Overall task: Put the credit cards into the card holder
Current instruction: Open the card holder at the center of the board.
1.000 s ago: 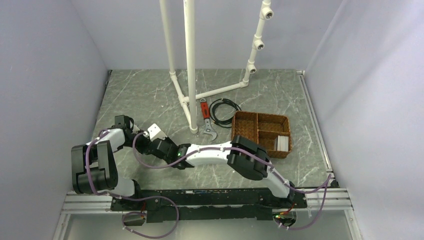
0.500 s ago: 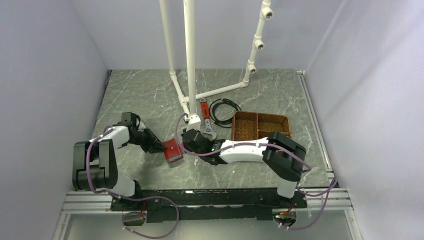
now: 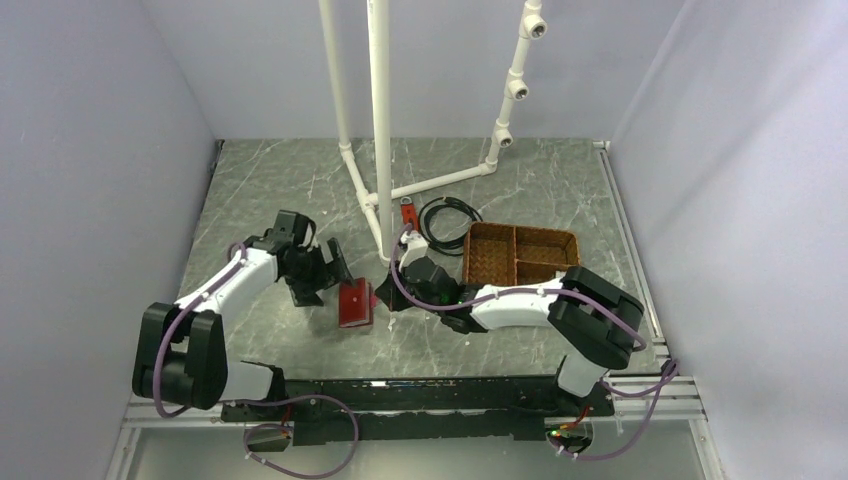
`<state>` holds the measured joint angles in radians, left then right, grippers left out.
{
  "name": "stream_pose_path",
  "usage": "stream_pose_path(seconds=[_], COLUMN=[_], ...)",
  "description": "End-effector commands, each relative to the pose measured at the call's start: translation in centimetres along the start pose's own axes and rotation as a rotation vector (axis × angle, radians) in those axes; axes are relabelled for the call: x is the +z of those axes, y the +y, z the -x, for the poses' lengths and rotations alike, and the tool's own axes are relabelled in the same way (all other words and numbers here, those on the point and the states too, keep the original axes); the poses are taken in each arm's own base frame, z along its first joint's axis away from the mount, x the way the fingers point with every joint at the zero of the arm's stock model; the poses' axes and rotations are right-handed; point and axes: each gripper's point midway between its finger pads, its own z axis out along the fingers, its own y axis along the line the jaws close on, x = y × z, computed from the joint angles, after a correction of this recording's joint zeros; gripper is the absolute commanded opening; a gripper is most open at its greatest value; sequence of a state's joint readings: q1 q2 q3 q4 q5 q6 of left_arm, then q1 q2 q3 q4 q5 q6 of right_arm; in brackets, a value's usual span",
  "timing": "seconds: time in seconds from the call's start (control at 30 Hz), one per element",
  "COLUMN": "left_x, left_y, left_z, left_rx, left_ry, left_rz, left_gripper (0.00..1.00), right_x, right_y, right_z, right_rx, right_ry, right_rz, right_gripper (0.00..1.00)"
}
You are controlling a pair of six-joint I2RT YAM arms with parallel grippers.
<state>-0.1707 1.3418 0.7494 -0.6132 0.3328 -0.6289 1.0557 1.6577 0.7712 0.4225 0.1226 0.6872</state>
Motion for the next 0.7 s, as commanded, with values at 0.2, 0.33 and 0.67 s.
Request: stream_pose_path(seconds=[0.2, 0.33, 0.67], left_x=[0.8, 1.3, -0.3], left_y=[-2.4, -1.7, -1.0], left_z=[-0.8, -1.6, -1.2], left_rx=[0.163, 0.159, 0.187], left_ry=[-0.032, 0.005, -0.076], left_rz=[0.267, 0.306, 0.291], left_gripper=[0.99, 0.95, 0.88], right_x=[-1.6, -2.4, -3.8], right_y=[4.1, 3.6, 2.1], right_z=[4.3, 4.6, 4.6], right_rx=[0.043, 0.045, 0.048], right_ry=[-0.135, -0.149, -0.165], right_rz=[0.133, 0.097, 0.049], right_gripper=[0.0, 0.0, 0.0])
